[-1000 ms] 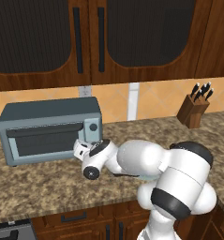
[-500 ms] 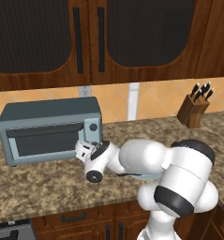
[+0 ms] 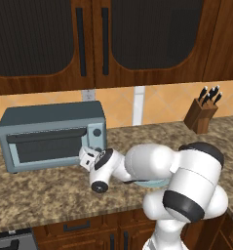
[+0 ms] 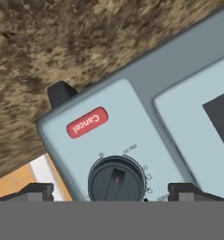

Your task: Pick up the kebab skewer and baguette bread, and place them inside the toaster oven. Close the toaster oven door and start by setting the timer.

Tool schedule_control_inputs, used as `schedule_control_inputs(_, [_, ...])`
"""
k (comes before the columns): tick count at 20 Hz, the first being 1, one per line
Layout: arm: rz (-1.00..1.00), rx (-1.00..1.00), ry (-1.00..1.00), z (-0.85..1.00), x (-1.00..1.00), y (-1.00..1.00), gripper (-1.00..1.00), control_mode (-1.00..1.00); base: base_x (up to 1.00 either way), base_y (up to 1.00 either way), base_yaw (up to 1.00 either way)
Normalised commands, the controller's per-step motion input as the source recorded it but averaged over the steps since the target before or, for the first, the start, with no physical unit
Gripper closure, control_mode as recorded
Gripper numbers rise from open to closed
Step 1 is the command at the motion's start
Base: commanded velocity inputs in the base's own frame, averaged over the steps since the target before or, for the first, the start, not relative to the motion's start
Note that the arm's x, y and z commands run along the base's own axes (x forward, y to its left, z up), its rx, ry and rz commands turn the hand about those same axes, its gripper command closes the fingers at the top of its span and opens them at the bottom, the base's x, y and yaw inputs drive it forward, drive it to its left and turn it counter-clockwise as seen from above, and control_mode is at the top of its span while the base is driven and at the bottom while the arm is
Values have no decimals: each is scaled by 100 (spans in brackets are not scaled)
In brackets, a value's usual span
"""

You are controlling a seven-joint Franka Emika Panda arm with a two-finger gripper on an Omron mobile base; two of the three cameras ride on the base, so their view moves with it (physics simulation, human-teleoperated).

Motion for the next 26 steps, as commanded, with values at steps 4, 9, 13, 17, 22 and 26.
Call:
schedule_control_inputs(4, [0,0,0,-4,0,0,100,-100,0,0,0])
schedule_control_inputs(9, [0,0,0,-2,9,0,100,-100,0,0,0])
schedule_control_inputs(13, [1,0,0,0,34,0,100,-100,0,0,0])
schedule_control_inputs(17, [2,4,0,0,2,0,100,-100,0,0,0])
schedule_control_inputs(22, [1,10,-3,0,0,0,100,-100,0,0,0])
schedule_control_inputs(26, [0,15,-6,0,4,0,100,-100,0,0,0])
